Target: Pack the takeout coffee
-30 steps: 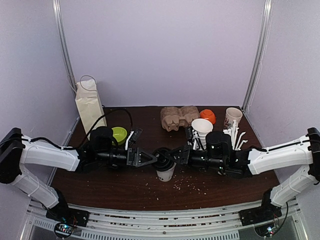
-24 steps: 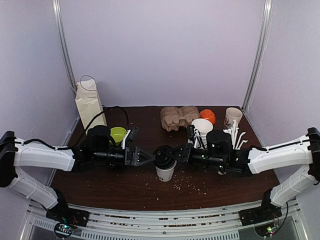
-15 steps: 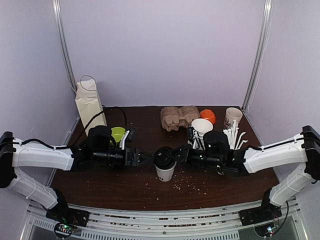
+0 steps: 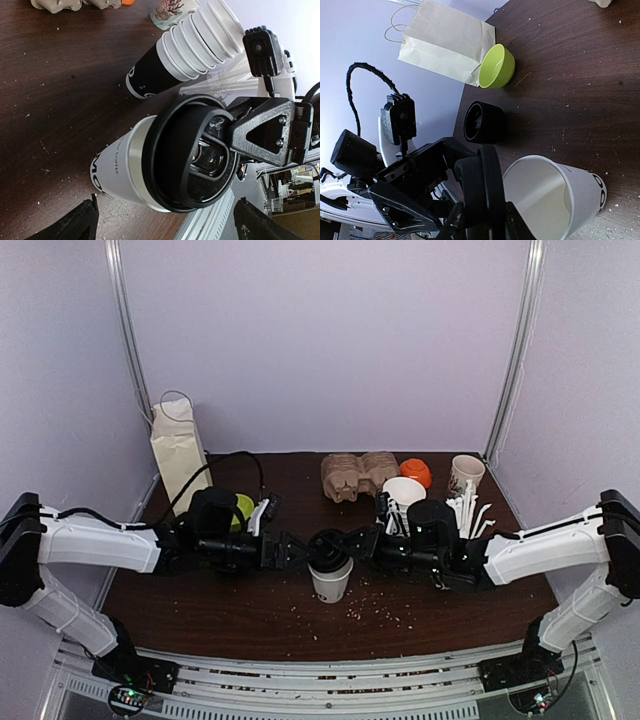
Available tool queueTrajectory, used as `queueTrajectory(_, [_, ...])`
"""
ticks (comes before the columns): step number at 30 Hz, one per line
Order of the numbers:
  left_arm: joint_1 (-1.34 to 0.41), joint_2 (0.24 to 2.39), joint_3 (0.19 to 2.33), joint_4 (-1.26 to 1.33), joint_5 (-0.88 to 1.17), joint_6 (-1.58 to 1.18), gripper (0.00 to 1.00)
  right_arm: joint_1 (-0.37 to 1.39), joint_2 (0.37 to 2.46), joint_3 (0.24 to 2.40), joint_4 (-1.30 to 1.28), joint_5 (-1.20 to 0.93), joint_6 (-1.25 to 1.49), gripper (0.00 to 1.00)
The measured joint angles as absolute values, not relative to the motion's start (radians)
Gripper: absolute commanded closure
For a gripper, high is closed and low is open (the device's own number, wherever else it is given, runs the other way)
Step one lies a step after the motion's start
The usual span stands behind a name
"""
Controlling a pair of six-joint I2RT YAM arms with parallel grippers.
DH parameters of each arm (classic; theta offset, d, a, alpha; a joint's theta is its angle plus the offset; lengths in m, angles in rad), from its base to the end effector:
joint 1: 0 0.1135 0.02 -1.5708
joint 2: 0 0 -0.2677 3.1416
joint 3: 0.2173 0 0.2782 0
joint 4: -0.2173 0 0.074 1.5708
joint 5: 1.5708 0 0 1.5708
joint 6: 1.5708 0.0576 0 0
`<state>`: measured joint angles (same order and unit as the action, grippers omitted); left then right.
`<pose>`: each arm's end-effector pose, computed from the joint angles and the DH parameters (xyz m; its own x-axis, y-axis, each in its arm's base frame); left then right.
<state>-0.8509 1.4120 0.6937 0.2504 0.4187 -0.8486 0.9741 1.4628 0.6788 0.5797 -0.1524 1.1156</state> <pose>0.2031 -0.2671 0.1871 -0.8915 -0.0231 -0.4524 0.3891 0.4723 -0.7909 0.1917 0.2978 0.2037 -0.8595 0.3146 -0.4028 -0.2938 0.3408 0.8930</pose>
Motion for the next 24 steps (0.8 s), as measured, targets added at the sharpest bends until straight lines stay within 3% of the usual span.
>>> queueTrajectory(24, [-0.851,1.486,0.719,0.253,0.434,-0.847,0.06,0.964,1.478,0.635,0.609,-0.191,1.159,0.92])
